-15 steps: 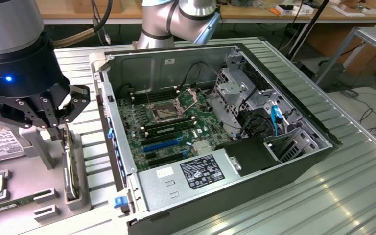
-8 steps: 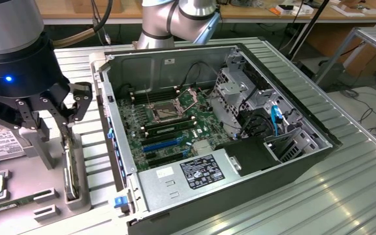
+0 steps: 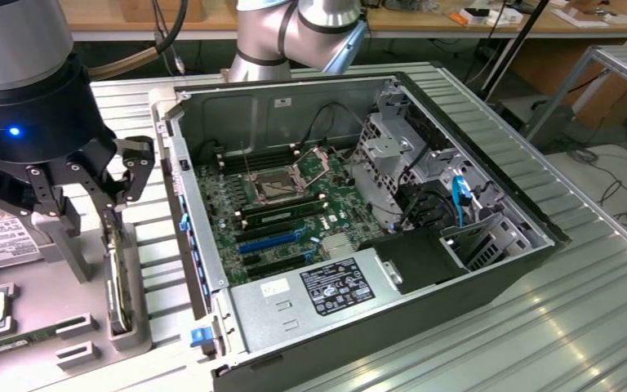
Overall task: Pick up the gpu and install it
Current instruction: 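Pick up the gpu and move the gpu toward the slot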
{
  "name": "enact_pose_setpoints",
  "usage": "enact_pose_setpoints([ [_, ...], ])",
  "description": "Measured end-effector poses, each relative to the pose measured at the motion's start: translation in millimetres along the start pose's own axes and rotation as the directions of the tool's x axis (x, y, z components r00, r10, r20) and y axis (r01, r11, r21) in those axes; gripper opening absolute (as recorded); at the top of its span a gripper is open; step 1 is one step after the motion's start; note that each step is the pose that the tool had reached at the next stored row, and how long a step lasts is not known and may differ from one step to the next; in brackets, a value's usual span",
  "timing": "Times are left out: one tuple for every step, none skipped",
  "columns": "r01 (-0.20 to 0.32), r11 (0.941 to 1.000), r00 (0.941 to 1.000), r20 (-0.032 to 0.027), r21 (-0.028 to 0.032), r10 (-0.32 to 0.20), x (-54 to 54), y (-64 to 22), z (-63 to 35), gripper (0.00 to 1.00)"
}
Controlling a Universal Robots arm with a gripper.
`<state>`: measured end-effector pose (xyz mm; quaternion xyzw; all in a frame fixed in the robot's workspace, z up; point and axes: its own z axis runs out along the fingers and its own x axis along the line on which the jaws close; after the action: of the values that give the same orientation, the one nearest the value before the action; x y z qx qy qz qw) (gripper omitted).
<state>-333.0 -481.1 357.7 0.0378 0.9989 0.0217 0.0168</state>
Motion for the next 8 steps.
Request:
enact_pose_setpoints([
  [0.000,1.0000,1.0000,0.0000,0.0000,0.000,0.0,0.0,0.0,0.42],
  [0.000,1.0000,1.0000,0.0000,0.0000,0.000,0.0,0.0,0.0,0.42],
  [0.000,1.0000,1.0000,0.0000,0.0000,0.000,0.0,0.0,0.0,0.42],
  [0.000,1.0000,1.0000,0.0000,0.0000,0.000,0.0,0.0,0.0,0.42],
  [0.000,1.0000,1.0000,0.0000,0.0001,0.000,0.0,0.0,0.0,0.42],
  [0.000,1.0000,1.0000,-0.0001,0.0001,0.000,0.0,0.0,0.3,0.42],
  [0.000,1.0000,1.0000,-0.0001,0.0001,0.000,0.0,0.0,0.9,0.42],
  [0.000,1.0000,1.0000,0.0000,0.0000,0.000,0.1,-0.1,2.3,0.42],
])
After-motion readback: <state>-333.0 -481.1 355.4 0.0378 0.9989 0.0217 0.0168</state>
